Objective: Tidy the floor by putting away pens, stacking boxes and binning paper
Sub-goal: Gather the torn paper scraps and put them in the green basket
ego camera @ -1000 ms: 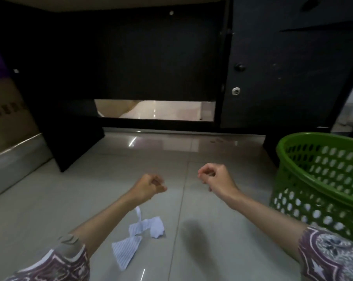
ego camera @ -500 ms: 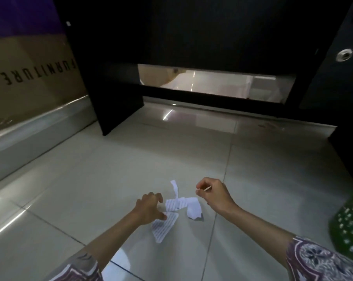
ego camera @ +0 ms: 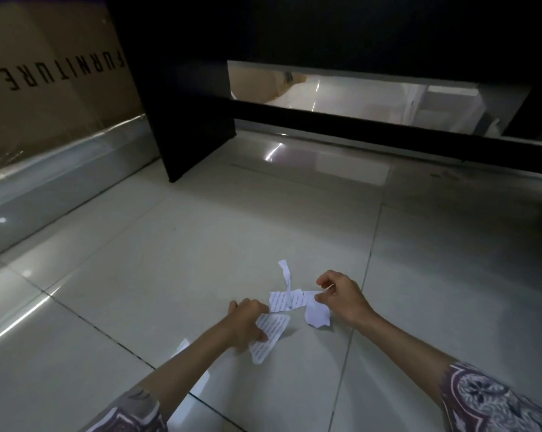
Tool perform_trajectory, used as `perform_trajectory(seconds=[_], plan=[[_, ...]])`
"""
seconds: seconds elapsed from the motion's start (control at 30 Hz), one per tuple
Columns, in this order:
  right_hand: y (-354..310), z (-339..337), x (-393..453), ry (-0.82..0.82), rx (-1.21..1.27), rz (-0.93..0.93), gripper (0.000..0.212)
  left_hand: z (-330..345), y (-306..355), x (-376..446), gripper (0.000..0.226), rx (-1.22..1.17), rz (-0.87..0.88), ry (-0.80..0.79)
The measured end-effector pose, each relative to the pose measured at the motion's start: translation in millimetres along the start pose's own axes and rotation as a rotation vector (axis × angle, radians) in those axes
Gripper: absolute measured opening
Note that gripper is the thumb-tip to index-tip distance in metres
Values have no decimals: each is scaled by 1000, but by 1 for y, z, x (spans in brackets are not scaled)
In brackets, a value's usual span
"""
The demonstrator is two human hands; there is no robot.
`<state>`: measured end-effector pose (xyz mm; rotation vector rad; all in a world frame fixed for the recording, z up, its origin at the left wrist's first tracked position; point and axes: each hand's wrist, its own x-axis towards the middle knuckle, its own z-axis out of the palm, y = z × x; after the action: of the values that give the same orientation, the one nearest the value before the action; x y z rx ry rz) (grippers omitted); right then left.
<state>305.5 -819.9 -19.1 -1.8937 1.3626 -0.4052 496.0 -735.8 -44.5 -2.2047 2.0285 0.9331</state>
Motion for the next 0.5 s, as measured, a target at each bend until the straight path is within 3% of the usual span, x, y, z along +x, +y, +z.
perform_trajectory(seconds=[0.27, 0.4, 0.5], plan=[[15, 20, 14, -196, -322, -28, 49, -20, -5, 14, 38, -50, 130, 82], [15, 25, 19, -170, -421, -14, 42, -21, 6, 24, 44, -1, 124, 89], [19, 16, 22, -167, -400, 18, 17, -16, 12, 31, 43, 25, 103, 80]])
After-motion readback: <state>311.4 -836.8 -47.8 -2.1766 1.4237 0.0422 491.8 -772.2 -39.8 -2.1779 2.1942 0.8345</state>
